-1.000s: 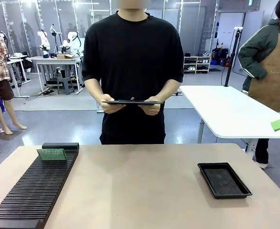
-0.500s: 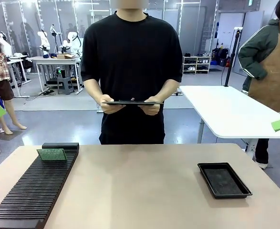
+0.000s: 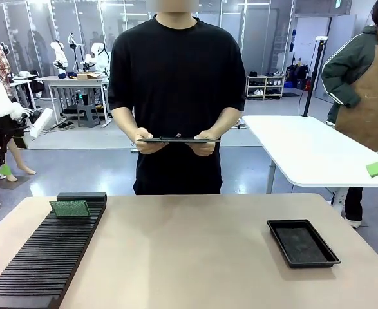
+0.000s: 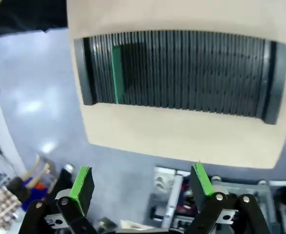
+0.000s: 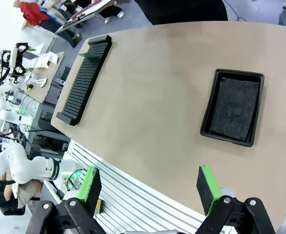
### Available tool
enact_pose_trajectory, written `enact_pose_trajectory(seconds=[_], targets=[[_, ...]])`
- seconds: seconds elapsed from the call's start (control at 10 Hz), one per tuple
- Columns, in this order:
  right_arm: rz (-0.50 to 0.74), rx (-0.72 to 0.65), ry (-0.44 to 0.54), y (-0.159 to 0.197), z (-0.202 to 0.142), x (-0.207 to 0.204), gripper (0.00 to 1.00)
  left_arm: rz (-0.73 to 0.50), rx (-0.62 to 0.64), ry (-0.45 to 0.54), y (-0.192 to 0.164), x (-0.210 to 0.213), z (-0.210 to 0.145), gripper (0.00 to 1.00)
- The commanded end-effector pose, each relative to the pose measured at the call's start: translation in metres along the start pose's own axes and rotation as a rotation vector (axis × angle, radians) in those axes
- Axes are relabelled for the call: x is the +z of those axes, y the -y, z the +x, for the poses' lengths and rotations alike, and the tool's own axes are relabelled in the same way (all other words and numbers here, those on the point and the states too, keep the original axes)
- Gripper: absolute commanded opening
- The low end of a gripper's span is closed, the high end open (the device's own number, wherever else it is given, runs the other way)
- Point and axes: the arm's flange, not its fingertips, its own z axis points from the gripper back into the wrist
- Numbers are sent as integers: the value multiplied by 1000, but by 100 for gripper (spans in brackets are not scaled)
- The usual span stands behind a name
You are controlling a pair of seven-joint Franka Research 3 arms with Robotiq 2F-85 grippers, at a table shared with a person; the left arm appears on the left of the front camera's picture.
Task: Inspect the PCB.
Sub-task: Pick up the Blank PCB and present it to the human.
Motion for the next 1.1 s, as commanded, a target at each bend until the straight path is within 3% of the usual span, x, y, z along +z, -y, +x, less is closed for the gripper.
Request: enact_pose_trajectory(seconds=[0.0,0.4,0.6,0.7,1.0], targets=[[5,15,-2,1,0,0,100,-33,80,-22,6,6,4,100],[5,15,-2,1,0,0,100,-15,40,-14,3,1,1,100],[5,15,-2,1,0,0,100,12,-113,86,-12,-54,7,100],[5,15,-2,1,0,0,100,1,-43,51,-16,-84,6,100],[5,15,-2,1,0,0,100,17,17,102,-34,-146,6,100]])
